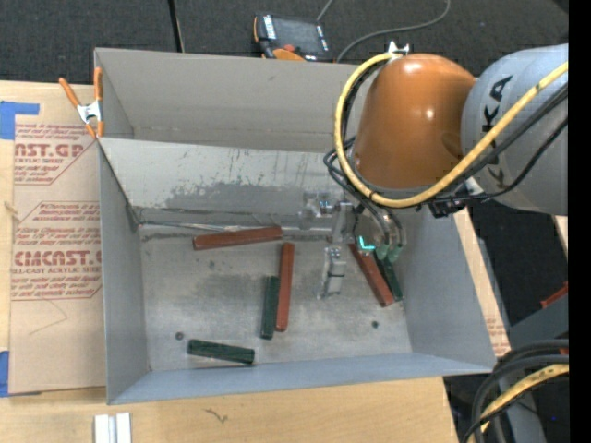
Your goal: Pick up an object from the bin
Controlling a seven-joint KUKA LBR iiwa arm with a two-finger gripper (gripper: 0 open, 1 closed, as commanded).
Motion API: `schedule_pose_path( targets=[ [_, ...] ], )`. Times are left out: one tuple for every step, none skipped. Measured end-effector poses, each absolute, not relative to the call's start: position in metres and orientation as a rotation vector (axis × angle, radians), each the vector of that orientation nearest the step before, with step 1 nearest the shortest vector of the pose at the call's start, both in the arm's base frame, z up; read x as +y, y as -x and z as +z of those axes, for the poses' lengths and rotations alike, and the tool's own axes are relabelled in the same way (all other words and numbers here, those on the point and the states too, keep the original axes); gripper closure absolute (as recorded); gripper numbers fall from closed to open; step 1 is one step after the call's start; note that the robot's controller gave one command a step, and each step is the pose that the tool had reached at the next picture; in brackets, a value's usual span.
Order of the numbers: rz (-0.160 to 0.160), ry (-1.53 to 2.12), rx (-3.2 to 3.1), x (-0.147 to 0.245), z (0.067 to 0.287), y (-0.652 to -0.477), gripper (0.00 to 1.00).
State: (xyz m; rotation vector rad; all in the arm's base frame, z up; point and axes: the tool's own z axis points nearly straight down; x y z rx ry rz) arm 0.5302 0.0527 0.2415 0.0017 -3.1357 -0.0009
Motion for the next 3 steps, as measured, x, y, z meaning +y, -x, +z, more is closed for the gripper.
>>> schedule_pose_path(
  targets=[
    [0.001, 0.185, -3.127, 0.100, 0.065, -0.485, 0.00],
    [0.005, 0.135, -3.140, 0.024, 0.069, -0.505, 0.00],
    [-0.001, 0.127, -3.140, 0.029, 0.070, -0.504, 1.00]
  ],
)
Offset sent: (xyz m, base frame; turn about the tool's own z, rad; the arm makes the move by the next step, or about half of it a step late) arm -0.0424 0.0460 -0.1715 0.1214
